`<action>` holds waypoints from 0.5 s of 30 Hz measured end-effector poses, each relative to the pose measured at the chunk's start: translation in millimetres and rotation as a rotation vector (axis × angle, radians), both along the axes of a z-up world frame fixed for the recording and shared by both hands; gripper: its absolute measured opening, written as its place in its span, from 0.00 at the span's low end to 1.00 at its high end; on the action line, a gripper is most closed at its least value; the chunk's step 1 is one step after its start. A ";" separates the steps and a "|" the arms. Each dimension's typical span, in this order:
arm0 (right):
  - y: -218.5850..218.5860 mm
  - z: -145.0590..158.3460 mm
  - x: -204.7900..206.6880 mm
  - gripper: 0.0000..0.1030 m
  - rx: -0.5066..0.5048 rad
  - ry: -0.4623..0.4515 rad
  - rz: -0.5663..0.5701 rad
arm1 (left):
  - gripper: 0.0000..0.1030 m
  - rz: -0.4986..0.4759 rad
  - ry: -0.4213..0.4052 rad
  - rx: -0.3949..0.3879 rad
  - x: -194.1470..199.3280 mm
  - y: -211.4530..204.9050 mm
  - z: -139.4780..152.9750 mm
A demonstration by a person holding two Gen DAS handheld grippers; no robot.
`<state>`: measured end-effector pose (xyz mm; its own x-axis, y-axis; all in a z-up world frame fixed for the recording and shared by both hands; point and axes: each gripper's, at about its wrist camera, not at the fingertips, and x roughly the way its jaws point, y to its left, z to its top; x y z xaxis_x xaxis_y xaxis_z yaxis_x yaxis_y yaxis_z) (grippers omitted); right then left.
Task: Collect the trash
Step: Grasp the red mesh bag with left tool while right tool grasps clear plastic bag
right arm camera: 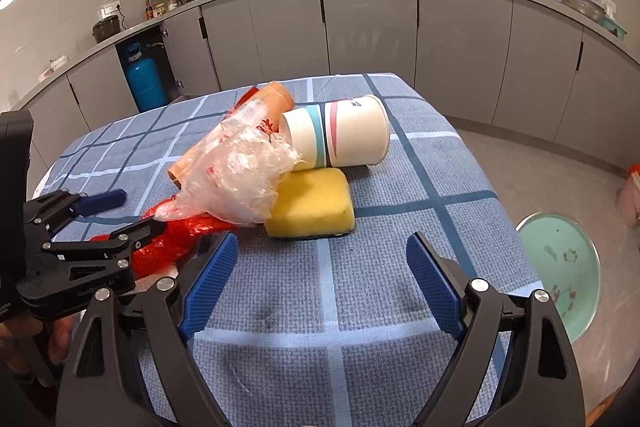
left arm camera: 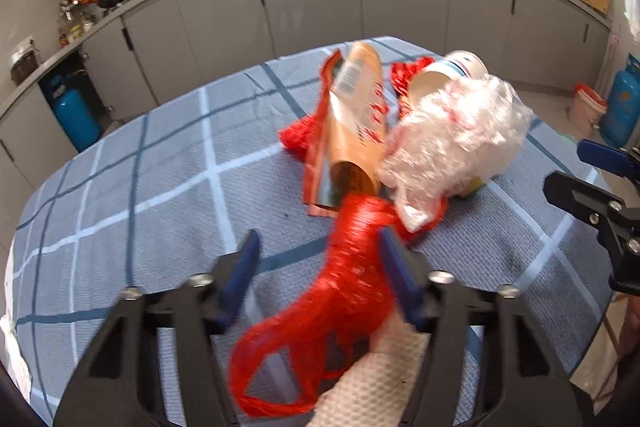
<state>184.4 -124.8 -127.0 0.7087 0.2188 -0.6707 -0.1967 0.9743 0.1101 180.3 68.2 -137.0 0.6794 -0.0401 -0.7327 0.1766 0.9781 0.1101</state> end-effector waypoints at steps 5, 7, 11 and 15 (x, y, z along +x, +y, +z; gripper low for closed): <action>4.5 -0.3 2.2 0.83 0.005 -0.001 0.012 | 0.08 -0.034 0.001 -0.009 -6.0 -4.5 0.3; 7.7 2.2 2.8 0.83 0.006 -0.009 0.020 | 0.06 -0.023 -0.017 -0.003 -10.2 -0.8 6.1; 14.2 8.3 3.4 0.83 0.014 -0.027 0.033 | 0.05 0.013 -0.080 -0.001 -20.8 11.2 28.7; 23.7 12.0 8.1 0.84 0.013 -0.037 0.052 | 0.05 0.046 -0.161 0.038 -33.1 19.7 50.3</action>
